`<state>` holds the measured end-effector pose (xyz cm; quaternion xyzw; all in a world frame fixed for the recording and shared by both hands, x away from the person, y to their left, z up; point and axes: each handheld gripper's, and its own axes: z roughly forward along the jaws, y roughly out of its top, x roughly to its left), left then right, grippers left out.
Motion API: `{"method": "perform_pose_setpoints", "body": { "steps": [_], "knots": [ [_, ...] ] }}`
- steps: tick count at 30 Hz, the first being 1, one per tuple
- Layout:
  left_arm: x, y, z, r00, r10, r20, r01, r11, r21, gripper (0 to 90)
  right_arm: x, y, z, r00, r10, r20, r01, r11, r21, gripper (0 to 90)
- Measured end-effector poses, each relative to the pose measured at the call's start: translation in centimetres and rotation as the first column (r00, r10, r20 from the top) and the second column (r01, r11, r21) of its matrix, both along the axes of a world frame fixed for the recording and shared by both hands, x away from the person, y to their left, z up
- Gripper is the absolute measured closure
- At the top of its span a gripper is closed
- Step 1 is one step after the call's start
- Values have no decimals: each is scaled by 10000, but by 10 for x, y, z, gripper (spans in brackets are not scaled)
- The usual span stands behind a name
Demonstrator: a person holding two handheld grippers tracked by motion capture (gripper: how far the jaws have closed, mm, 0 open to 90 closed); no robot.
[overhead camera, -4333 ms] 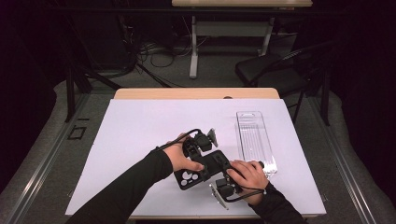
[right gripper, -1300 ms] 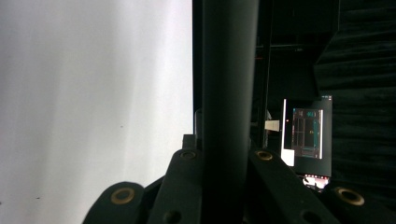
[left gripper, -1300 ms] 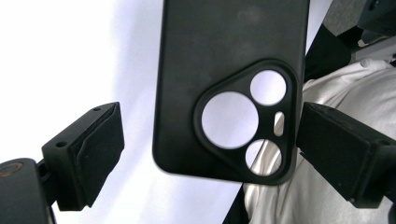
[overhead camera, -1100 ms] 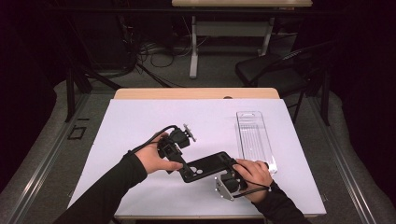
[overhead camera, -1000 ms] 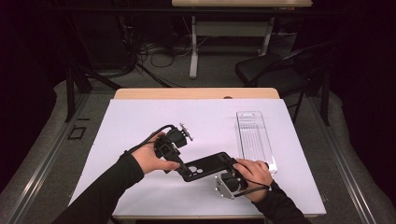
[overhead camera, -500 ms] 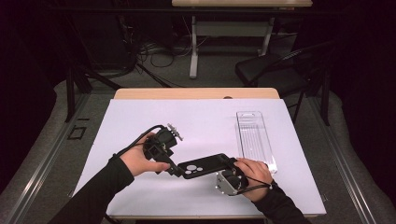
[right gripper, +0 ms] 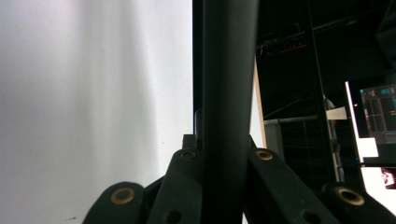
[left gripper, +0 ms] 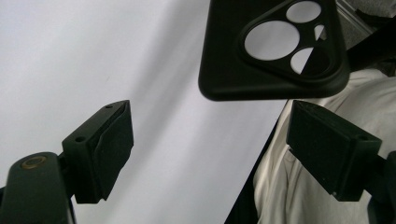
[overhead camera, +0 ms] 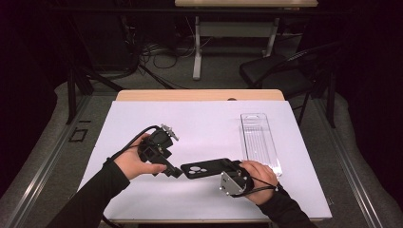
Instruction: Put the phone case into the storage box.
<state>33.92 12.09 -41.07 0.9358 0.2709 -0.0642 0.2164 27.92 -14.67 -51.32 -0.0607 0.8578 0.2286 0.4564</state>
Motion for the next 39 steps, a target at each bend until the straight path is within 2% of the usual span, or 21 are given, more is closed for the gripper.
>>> {"method": "perform_pose_setpoints", "body": {
  "steps": [5,10,13,16,22,24,25,26,27,31,34,36,37,39],
  "knots": [
    [-1,7,2,9995,200,234,-196,9997,-177,162,-1,-1,6,9986,-145,-509,170,9987,485,888],
    [-1,10,0,9988,344,355,-333,9989,-325,176,-1,-1,8,9922,-280,-1218,384,9958,834,888],
    [-1,12,-2,9985,419,342,-405,9983,-409,179,0,-1,9,9835,-417,-1761,642,9902,1239,888],
    [-1,15,-2,9976,546,415,-524,9972,-524,184,1,-3,11,9693,-408,-2424,888,9776,1906,888],
    [1,18,-5,9956,829,438,-783,9921,-983,194,4,-7,16,9330,-154,-3596,1277,9482,2907,889],
    [2,19,-6,9951,915,373,-870,9902,-1094,207,6,-8,17,9149,25,-4036,1397,9362,3226,888],
    [2,19,-7,9952,898,388,-851,9904,-1093,210,6,-8,16,9116,107,-4109,1399,9319,3346,888],
    [2,18,-8,9951,929,351,-886,9900,-1097,211,7,-9,16,9014,195,-4325,1465,9263,3471,888],
    [3,18,-9,9951,917,374,-871,9900,-1106,215,8,-9,16,8881,358,-4582,1550,9152,3719,888],
    [3,18,-10,9946,940,434,-881,9885,-1226,223,10,-11,15,8613,630,-5041,1760,8939,4123,888],
    [4,18,-10,9944,942,481,-872,9875,-1310,226,13,-13,13,8349,925,-5425,1936,8734,4469,888],
    [3,18,-10,9936,1016,493,-937,9854,-1421,225,13,-14,12,8224,1032,-5595,2053,8633,4610,888],
    [4,18,-10,9934,1014,537,-926,9849,-1466,225,14,-14,12,8197,1073,-5627,2078,8597,4665,888],
    [4,18,-9,9919,1083,663,-968,9829,-1568,227,15,-15,11,8033,1254,-5822,2197,8462,4854,889]
  ]
}}
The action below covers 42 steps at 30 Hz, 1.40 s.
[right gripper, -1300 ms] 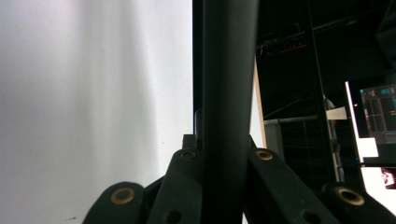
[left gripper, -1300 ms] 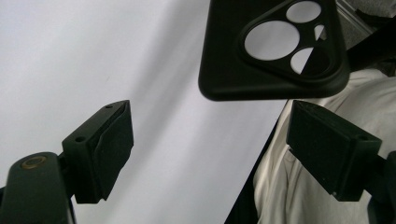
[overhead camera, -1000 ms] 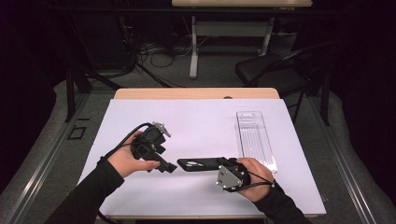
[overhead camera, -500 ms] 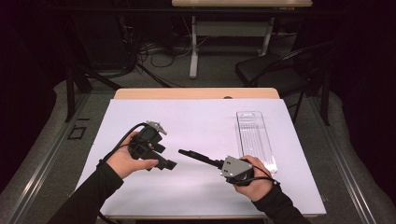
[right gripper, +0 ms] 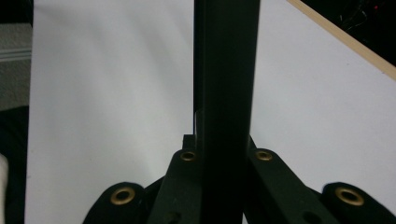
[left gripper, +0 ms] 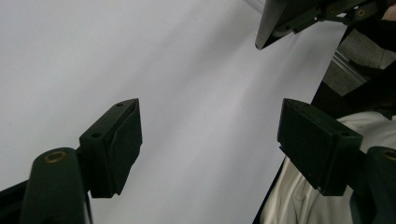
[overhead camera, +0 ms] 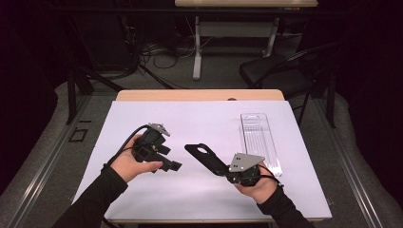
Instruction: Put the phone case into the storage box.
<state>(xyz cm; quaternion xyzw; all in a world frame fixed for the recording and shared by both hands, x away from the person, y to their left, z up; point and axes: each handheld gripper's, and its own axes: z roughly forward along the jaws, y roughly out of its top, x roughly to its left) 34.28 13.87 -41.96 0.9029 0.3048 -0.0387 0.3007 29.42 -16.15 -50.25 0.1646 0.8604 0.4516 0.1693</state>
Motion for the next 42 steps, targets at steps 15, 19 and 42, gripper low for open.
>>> {"method": "perform_pose_setpoints", "body": {
  "steps": [15,19,42],
  "knots": [
    [3,-6,3,9997,-85,239,99,9980,-631,279,7,-5,-6,9930,511,-1068,-323,9848,1707,888],
    [3,-8,5,9992,-217,329,245,9957,-892,284,8,-5,-8,9923,626,-1070,-425,9825,1814,888],
    [6,-19,14,9908,-946,965,1106,9780,-1766,385,12,-7,-14,9797,1413,-1419,-953,9522,2902,888]
  ]
}}
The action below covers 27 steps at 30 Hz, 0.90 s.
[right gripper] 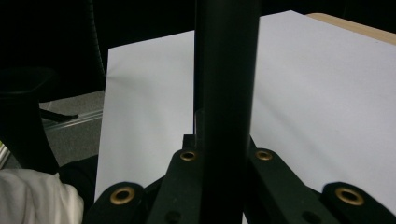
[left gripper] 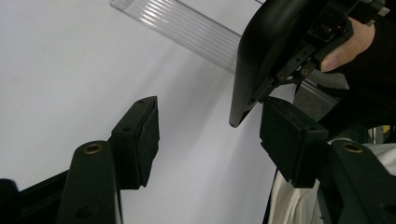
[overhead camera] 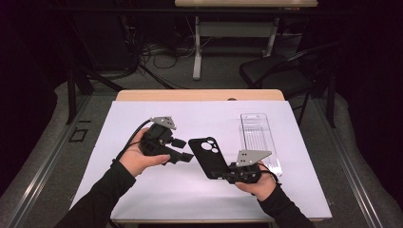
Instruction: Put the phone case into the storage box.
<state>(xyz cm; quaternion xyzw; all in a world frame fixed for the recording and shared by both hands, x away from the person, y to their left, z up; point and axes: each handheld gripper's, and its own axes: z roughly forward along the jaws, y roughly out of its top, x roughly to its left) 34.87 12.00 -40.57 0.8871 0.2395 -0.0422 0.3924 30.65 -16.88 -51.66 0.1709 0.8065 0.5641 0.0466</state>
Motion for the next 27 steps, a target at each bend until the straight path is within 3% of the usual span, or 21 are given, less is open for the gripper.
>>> {"method": "perform_pose_setpoints", "body": {
  "steps": [12,18,20,22,27],
  "knots": [
    [0,-4,-1,9996,-245,-146,240,9992,-307,468,0,1,-2,9999,137,-59,-137,9999,37,888],
    [0,-6,1,9994,-323,155,328,9991,-266,478,0,1,-2,9999,132,-41,-132,9999,27,888],
    [2,-6,0,9988,-466,120,472,9972,-573,478,0,1,-2,9999,137,-44,-137,9999,33,888],
    [2,-6,0,9982,-561,226,571,9971,-495,483,1,1,-2,9999,151,-39,-151,9999,47,888],
    [4,-7,-2,9965,-779,292,801,9931,-858,525,1,2,-3,9998,178,-34,-178,9998,58,888]
  ]
}}
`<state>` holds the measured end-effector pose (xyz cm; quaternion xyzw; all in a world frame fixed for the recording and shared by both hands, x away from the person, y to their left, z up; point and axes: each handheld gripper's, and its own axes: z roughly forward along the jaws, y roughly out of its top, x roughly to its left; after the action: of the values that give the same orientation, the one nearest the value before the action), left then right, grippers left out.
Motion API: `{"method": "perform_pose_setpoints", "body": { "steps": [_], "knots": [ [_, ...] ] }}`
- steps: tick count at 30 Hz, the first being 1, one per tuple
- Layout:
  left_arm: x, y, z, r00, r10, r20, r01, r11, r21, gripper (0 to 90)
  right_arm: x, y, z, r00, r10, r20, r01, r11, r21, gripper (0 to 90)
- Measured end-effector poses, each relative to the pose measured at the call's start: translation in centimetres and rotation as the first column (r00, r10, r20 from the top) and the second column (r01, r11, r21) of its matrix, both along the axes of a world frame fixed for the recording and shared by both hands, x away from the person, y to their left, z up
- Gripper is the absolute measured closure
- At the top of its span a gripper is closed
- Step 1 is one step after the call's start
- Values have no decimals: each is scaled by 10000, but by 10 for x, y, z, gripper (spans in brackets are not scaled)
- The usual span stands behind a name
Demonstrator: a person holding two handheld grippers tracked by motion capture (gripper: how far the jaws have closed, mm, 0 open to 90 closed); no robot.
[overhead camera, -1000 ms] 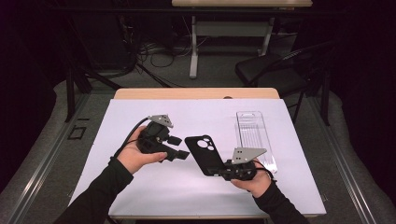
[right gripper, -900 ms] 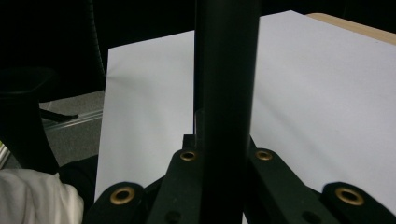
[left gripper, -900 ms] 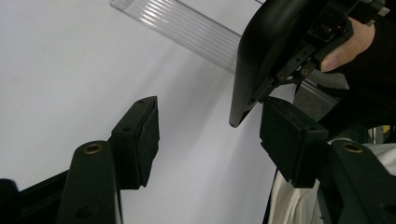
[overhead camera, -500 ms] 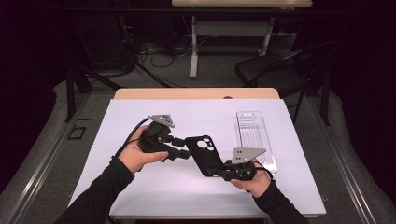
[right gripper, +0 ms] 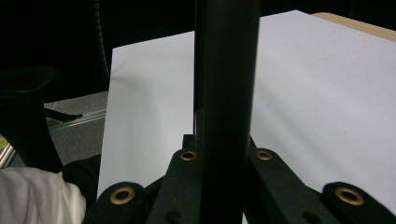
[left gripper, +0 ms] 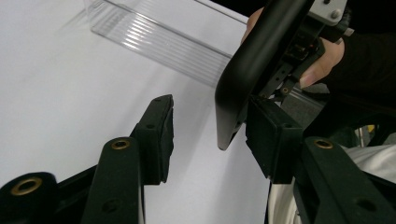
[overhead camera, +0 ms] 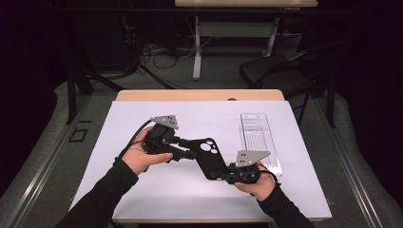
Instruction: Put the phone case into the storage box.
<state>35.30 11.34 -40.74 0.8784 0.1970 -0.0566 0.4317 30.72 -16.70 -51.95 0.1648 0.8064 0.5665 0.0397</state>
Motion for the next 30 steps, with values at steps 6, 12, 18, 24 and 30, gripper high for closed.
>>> {"method": "perform_pose_setpoints", "body": {
  "steps": [6,12,18,24,30],
  "knots": [
    [2,-1,0,9999,-136,-11,136,9998,-117,562,0,1,-1,10000,44,15,-44,10000,-44,888],
    [3,-4,-1,9996,-289,-3,289,9995,-90,602,0,1,-1,10000,80,11,-80,10000,-12,888],
    [3,-6,-1,9989,-467,-16,467,9989,10,650,0,1,-1,10000,85,1,-85,10000,-26,888],
    [3,-8,-2,9979,-646,-27,647,9979,104,675,0,2,-1,9999,107,26,-107,9999,-11,888],
    [3,-11,-3,9975,-698,-101,699,9975,119,696,0,2,-2,9999,132,24,-132,9999,-12,888]
  ]
}}
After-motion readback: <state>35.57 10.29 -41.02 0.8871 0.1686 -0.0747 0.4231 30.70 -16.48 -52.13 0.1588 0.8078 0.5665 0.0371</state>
